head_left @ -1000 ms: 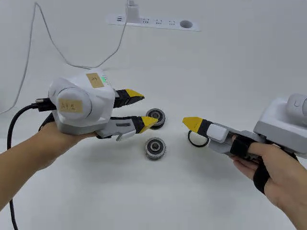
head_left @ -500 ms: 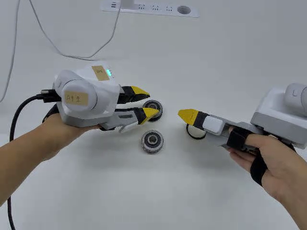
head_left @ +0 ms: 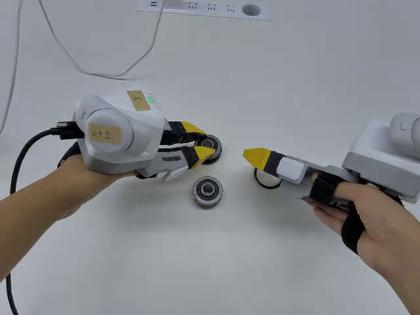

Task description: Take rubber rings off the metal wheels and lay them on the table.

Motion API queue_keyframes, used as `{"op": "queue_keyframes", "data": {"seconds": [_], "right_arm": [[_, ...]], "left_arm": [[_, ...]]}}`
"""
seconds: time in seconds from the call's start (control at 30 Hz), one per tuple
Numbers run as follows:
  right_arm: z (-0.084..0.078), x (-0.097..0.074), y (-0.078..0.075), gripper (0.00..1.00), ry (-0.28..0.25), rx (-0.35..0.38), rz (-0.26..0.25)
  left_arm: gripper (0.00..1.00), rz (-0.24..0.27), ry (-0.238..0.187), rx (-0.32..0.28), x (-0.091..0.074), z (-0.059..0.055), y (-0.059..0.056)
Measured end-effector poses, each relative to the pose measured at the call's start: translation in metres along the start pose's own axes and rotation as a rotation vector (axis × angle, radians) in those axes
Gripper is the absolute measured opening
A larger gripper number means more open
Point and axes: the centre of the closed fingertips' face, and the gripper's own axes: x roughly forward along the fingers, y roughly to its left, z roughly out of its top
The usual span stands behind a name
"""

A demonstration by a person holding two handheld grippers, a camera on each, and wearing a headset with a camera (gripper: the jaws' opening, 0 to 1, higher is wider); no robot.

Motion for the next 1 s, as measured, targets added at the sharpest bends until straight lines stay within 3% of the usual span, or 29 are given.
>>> {"op": "queue_keyframes", "data": {"seconds": [0.27, 0.57, 0.63, 0.83, 1.0], "right_arm": [[-0.003, 0.001, 0.001, 0.17, 0.006, 0.004, 0.002], [-0.002, 0.006, 0.006, 0.17, 0.019, 0.004, 0.032], [-0.002, 0.008, 0.008, 0.20, 0.032, 0.003, 0.045], [0.000, 0.019, 0.017, 0.23, 0.049, 0.012, 0.089], [0.000, 0.031, 0.019, 0.29, 0.067, 0.012, 0.095]], "left_arm": [[0.14, -0.009, -0.001, -0.009, 0.000, 0.000, -0.001], [0.14, -0.017, 0.007, 0.045, -0.001, -0.001, -0.001], [0.14, -0.024, 0.007, 0.078, 0.000, 0.000, -0.001], [0.13, -0.034, 0.000, 0.084, 0.000, -0.001, 0.000], [0.13, -0.052, -0.003, 0.082, 0.000, -0.002, 0.001]]}}
